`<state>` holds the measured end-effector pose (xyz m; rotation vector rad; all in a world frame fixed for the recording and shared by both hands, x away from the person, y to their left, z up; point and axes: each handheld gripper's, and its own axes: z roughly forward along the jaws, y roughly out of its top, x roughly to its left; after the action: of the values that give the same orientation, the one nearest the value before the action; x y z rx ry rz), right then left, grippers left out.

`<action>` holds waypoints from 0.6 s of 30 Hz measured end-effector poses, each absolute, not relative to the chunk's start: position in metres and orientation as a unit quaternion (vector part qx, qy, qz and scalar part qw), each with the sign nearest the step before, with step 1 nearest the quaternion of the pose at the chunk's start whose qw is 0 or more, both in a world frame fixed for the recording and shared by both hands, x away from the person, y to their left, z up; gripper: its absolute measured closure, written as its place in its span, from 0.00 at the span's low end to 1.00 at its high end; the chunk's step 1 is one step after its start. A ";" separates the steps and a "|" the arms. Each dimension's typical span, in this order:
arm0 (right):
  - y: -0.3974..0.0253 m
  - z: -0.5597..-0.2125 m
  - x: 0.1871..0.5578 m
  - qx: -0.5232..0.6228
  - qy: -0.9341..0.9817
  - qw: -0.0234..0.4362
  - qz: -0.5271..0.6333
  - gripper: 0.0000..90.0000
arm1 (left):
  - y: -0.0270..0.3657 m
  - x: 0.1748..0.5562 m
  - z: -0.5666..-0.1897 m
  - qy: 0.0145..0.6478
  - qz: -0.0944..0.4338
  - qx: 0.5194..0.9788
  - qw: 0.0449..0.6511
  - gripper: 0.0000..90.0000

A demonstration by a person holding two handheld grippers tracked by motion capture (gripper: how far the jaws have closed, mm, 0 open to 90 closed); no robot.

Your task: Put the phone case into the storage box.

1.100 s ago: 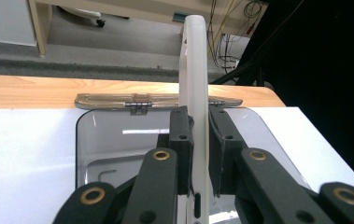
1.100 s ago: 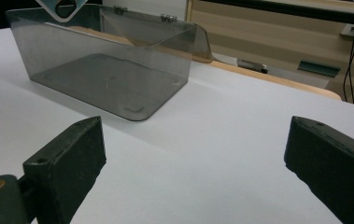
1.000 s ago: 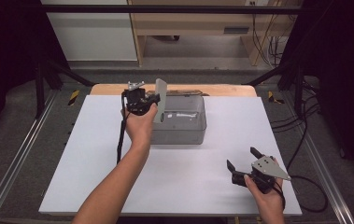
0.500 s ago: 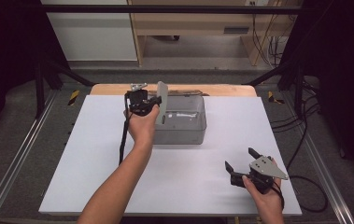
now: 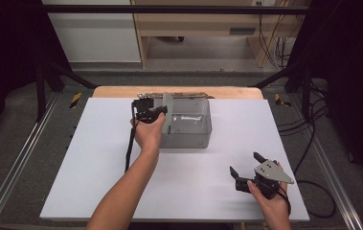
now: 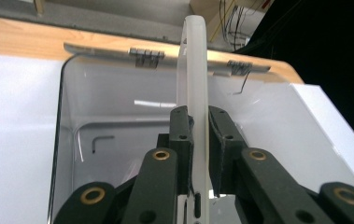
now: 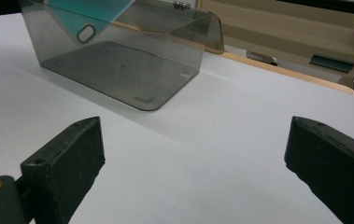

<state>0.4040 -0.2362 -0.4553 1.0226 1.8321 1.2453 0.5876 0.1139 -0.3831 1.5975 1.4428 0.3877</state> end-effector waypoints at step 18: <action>-0.234 -0.458 0.405 0.395 0.712 0.337 0.472 0.05 | 0.114 0.596 -0.397 0.588 0.147 0.680 0.413 0.90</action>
<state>0.4054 -0.2338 -0.4577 1.0296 1.8569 1.2306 0.5963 0.1139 -0.3975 1.7094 1.4791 0.3695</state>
